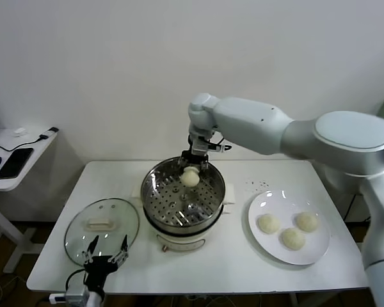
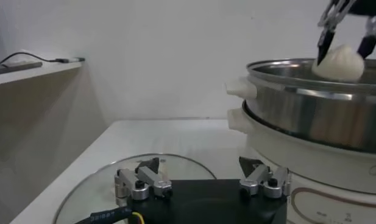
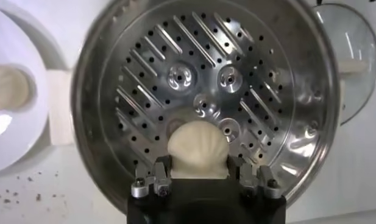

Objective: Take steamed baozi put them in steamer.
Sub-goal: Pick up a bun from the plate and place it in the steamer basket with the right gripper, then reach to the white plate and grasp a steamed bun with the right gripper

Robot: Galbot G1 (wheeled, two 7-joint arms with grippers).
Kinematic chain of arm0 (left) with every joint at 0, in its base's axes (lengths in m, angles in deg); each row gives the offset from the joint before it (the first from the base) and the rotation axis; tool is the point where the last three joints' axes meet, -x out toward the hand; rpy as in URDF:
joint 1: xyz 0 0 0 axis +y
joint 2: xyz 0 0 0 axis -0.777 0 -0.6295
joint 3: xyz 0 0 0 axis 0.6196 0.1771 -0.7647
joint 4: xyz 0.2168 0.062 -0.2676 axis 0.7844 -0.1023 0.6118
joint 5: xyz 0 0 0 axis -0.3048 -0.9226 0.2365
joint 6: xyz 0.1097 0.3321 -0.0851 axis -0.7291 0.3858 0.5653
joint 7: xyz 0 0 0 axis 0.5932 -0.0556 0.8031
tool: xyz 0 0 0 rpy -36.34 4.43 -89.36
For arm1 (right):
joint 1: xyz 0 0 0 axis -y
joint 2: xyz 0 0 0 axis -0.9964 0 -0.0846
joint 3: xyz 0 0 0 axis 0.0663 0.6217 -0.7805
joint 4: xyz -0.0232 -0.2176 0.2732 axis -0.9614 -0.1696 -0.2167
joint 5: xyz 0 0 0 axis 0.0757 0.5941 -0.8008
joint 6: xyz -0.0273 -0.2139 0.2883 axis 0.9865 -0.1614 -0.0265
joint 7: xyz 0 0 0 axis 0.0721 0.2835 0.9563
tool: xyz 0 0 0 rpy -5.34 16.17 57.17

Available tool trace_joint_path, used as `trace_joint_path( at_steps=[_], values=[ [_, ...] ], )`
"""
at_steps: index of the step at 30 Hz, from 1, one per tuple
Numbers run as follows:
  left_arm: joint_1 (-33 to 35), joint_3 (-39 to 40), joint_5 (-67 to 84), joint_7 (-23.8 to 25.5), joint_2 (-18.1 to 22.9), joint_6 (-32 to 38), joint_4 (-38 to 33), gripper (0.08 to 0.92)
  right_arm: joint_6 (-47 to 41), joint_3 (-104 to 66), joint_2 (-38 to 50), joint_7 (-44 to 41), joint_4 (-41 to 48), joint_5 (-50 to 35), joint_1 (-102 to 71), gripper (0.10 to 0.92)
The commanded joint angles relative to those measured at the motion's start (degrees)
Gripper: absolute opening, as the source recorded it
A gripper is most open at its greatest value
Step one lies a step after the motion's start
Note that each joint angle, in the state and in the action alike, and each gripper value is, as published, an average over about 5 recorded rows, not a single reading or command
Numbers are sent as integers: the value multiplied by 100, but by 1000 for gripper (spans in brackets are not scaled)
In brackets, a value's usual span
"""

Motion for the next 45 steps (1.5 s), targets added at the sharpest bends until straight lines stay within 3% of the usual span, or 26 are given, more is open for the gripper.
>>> trace_joint_path(
  at_steps=[1,7,16,23,26,30,37,45],
  values=[
    [-36,-27,38,-8,-12,8,27,823,477,-506,-479,146,1252,812,-536,611],
    [-62,-47,76,-25,-22,7,51,823,477,-521,-623,360,1495,772,-627,622],
    [-51,-43,77,-30,-5,9,14,823,477,-367,-522,387,1317,169,-450,803],
    [25,-4,42,-5,15,6,-109,823,345,570,406,-63,-275,-1777,860,822],
    [58,24,16,0,30,7,-153,823,-285,1433,1011,-109,-1240,-3152,1750,823],
    [83,41,2,-2,35,8,-192,823,-1756,2798,1998,68,-2486,-4516,2910,823],
    [96,63,-6,-5,16,11,-211,823,-3817,4384,3509,452,-3774,-4227,4012,823],
    [106,85,-8,-7,21,17,-201,823,-5634,5362,4340,808,-5101,-4734,4475,823]
  ],
)
